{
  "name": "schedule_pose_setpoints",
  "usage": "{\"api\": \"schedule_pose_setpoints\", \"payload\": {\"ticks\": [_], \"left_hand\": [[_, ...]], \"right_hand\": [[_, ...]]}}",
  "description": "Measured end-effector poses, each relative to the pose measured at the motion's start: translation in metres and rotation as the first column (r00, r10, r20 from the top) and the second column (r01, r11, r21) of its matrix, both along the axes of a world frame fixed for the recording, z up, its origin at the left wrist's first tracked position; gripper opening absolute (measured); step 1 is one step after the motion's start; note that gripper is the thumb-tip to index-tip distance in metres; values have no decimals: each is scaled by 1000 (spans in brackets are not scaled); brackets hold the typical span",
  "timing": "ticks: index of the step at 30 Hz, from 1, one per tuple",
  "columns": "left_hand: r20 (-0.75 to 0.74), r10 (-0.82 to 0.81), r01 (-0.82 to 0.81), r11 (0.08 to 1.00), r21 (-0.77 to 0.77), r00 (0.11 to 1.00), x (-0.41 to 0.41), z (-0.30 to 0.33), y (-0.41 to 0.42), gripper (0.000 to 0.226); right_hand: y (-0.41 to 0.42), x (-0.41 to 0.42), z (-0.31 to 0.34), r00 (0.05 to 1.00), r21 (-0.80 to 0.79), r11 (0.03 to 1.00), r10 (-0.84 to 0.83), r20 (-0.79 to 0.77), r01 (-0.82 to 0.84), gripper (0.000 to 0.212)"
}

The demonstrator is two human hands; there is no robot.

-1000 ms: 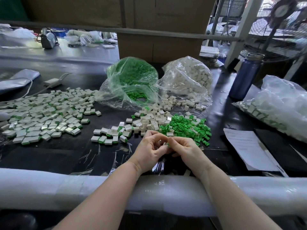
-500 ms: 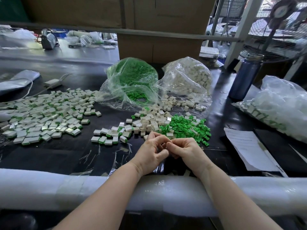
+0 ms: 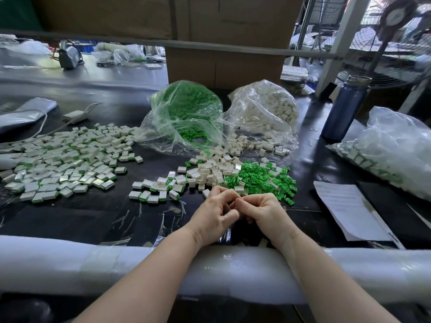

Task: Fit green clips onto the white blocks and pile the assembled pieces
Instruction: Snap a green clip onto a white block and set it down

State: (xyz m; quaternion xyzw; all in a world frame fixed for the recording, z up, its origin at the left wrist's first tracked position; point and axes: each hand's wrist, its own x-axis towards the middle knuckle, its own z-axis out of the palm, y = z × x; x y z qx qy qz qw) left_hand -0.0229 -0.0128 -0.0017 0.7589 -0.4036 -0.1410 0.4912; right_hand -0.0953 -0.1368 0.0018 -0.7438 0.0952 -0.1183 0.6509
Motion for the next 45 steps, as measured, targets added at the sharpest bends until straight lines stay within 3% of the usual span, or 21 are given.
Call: {"api": "schedule_pose_setpoints", "payload": {"ticks": [4,10,17,23,30,34,38,42,45], "left_hand": [[-57,35,-39,997,-62,998,0,4,1,10],[-58,123,-126,991,-54,991,0,7,3,7],[-32,124,-125,992,-10,992,0,7,3,4],[-23,126,-126,992,-5,992,1,4,1,8],[-59,222,-225,972,-63,973,3,0,3,6],[-82,419,-426,897,-119,904,7,-2,5,21],[-36,652,-644,737,-204,758,16,-2,10,24],[-9,744,-731,654,-191,668,20,-2,12,28],[8,764,-758,641,-120,645,20,-3,13,38]], "right_hand": [[3,1,1,1000,21,1000,9,16,-10,21],[-2,2,-3,986,74,986,-152,71,147,6],[-3,0,-2,980,-43,987,-150,129,156,19],[-2,3,-5,989,-193,970,-140,52,148,17],[-3,3,-4,970,-171,956,-227,86,239,12],[-6,1,-4,954,-163,940,-288,87,299,13],[-5,0,-4,953,-185,935,-294,67,302,12],[-6,-1,-2,940,-209,916,-333,80,342,15],[-7,0,-2,925,-249,891,-369,94,380,18]]}}
